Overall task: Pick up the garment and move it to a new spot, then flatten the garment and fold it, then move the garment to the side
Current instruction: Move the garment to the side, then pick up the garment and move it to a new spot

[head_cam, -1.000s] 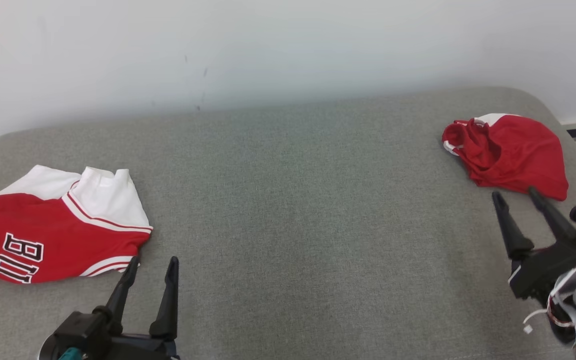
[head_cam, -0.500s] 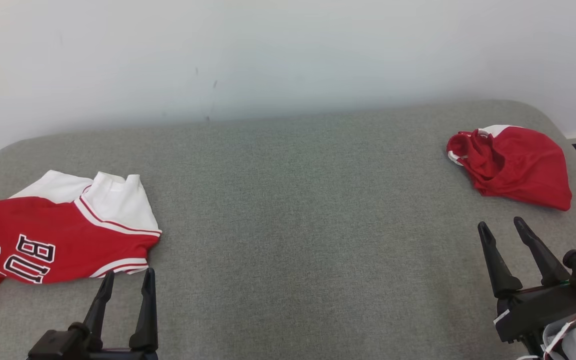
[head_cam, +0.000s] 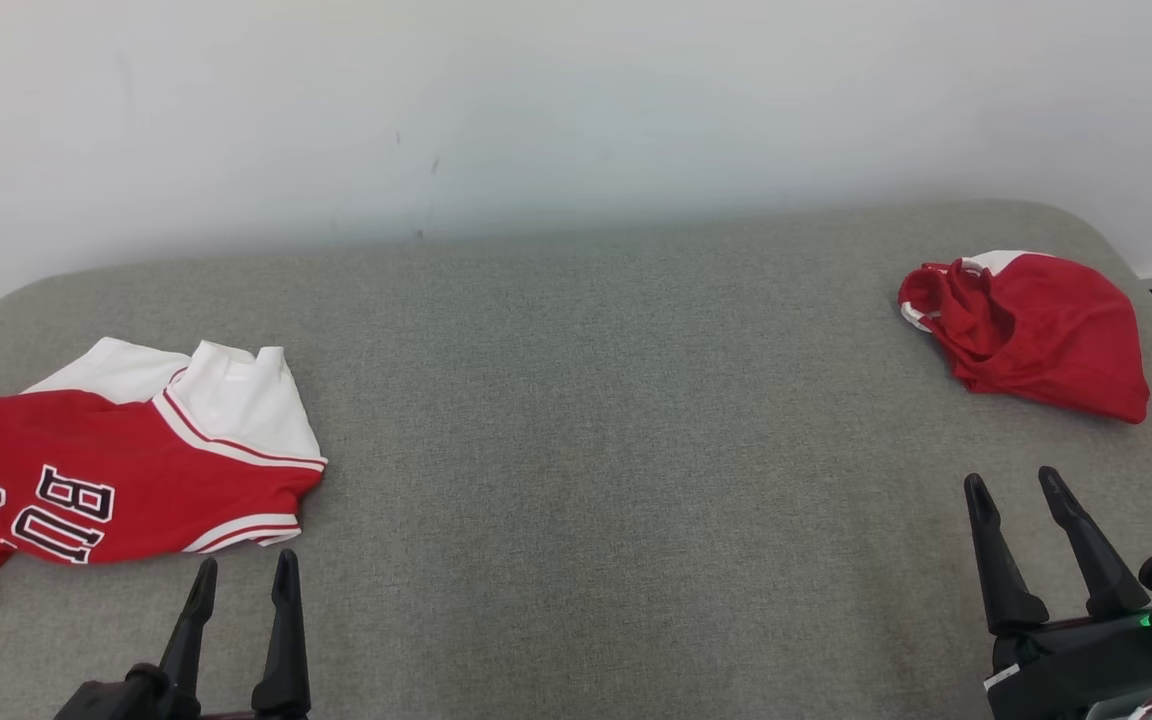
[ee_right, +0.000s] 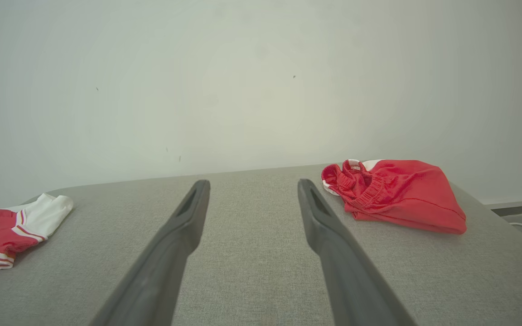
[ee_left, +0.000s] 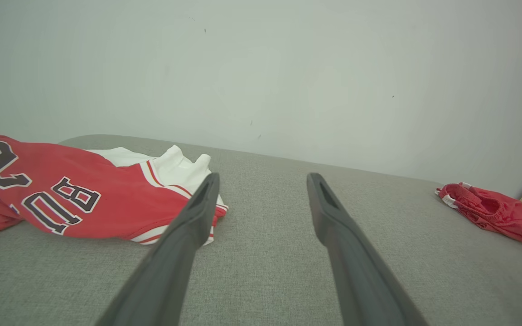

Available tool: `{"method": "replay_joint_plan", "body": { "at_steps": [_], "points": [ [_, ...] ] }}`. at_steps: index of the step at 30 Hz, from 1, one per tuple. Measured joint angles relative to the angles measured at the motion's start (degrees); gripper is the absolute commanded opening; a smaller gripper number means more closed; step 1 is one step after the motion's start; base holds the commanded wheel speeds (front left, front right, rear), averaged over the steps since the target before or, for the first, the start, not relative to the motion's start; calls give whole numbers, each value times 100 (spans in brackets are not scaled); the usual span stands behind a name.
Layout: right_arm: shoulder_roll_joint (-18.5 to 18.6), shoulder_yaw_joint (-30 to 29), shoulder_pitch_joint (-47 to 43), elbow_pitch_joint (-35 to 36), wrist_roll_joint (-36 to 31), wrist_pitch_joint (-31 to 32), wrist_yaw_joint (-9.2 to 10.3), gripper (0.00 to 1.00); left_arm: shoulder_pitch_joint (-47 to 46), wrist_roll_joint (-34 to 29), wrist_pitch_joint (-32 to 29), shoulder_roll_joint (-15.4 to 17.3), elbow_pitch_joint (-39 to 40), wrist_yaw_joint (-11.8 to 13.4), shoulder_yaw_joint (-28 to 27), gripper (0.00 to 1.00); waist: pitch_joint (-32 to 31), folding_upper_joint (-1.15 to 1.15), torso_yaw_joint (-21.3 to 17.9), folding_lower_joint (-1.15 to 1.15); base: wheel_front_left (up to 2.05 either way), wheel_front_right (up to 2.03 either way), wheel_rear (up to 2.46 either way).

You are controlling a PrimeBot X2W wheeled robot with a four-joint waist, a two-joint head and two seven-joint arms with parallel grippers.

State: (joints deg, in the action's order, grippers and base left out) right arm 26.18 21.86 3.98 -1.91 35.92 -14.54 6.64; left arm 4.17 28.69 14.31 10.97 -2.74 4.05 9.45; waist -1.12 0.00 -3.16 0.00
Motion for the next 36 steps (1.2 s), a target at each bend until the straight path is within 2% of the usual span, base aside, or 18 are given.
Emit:
{"method": "replay_joint_plan", "body": {
  "at_steps": [13,28,36],
  "points": [
    [-140,-452,-204,242,-382,0,48,100,0,-11,0,-37,97,0,-13,100,65,1,57,0,0,0,0],
    [-381,-697,-347,393,-623,0,48,100,-18,-56,0,-71,109,-7,9,100,94,1,143,0,0,0,0],
    [-403,-840,-433,489,-657,0,37,100,-178,-113,0,-108,89,-53,78,100,116,1,399,0,0,0,0]
  ]
}}
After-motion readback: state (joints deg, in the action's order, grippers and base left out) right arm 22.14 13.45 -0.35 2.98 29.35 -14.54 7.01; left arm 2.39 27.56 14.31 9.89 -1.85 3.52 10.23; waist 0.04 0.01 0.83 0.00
